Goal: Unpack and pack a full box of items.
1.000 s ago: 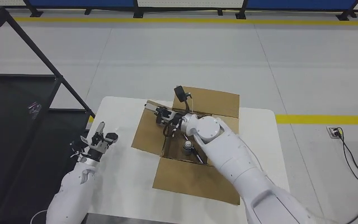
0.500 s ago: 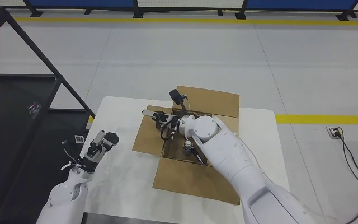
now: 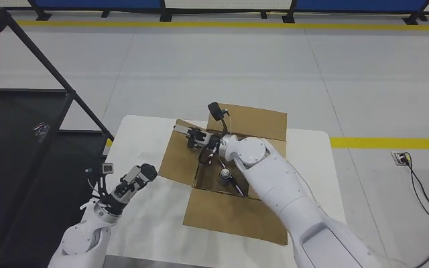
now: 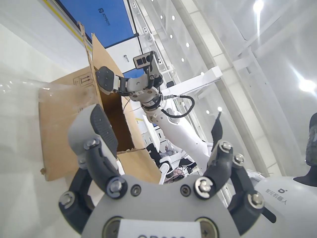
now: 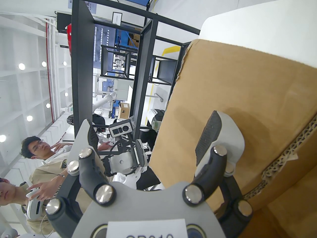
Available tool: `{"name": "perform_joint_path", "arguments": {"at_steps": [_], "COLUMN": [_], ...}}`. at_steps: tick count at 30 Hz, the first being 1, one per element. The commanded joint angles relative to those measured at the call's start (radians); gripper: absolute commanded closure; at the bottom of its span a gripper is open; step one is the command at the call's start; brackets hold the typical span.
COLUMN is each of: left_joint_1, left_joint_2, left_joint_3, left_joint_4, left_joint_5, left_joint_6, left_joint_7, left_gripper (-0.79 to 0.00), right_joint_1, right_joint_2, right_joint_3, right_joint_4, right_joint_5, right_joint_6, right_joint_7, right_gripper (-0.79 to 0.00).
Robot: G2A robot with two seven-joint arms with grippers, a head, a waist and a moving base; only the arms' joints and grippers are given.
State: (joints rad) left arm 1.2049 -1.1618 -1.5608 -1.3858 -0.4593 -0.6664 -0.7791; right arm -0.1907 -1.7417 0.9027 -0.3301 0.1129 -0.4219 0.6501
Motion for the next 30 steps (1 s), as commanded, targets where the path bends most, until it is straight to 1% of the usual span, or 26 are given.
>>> {"name": "perform_joint_path", "arguments": {"at_steps": [1, 4, 8, 11, 13, 15, 18, 20, 23, 26, 29, 30], "left_joint_1": [0.014, 0.038, 0.072, 0.105, 0.121, 0.121, 0.092, 0.058, 0.0, -0.061, -0.12, -0.133], "left_joint_2": [0.0, 0.003, 0.007, 0.009, 0.01, 0.011, 0.007, 0.002, -0.01, -0.023, -0.038, -0.041], "left_joint_3": [-0.001, -0.015, -0.031, -0.038, -0.031, -0.017, 0.034, 0.092, 0.189, 0.275, 0.348, 0.362], "left_joint_4": [-0.029, -0.079, -0.164, -0.237, -0.277, -0.307, -0.328, -0.336, -0.33, -0.306, -0.27, -0.262], "left_joint_5": [-0.016, -0.021, 0.002, 0.044, 0.065, 0.09, 0.142, 0.194, 0.254, 0.298, 0.335, 0.345], "left_joint_6": [0.003, 0.007, 0.026, 0.034, 0.056, 0.088, 0.153, 0.204, 0.269, 0.312, 0.364, 0.377], "left_joint_7": [0.007, 0.014, 0.031, 0.041, 0.042, 0.038, 0.054, 0.077, 0.114, 0.154, 0.204, 0.216], "left_gripper": [-0.785, -0.785, -0.785, -0.785, -0.785, -0.785, -0.785, -0.785, -0.785, -0.785, -0.785, -0.785], "right_joint_1": [0.0, 0.002, -0.009, -0.028, -0.05, -0.08, -0.147, -0.208, -0.328, -0.466, -0.588, -0.619], "right_joint_2": [0.007, 0.022, 0.055, 0.09, 0.117, 0.147, 0.194, 0.226, 0.27, 0.303, 0.324, 0.329], "right_joint_3": [0.012, 0.038, 0.089, 0.139, 0.177, 0.22, 0.292, 0.346, 0.433, 0.516, 0.579, 0.594], "right_joint_4": [-0.004, -0.012, -0.038, -0.072, -0.103, -0.145, -0.233, -0.318, -0.489, -0.69, -0.869, -0.914], "right_joint_5": [0.002, 0.02, 0.059, 0.085, 0.096, 0.1, 0.092, 0.079, 0.057, 0.035, 0.01, 0.0], "right_joint_6": [-0.024, -0.065, -0.151, -0.217, -0.254, -0.285, -0.306, -0.305, -0.289, -0.238, -0.171, -0.147], "right_joint_7": [-0.006, 0.026, 0.103, 0.148, 0.169, 0.179, 0.183, 0.18, 0.181, 0.17, 0.137, 0.125], "right_gripper": [-0.785, -0.785, -0.785, -0.785, -0.785, -0.785, -0.785, -0.785, -0.785, -0.785, -0.785, -0.785]}}
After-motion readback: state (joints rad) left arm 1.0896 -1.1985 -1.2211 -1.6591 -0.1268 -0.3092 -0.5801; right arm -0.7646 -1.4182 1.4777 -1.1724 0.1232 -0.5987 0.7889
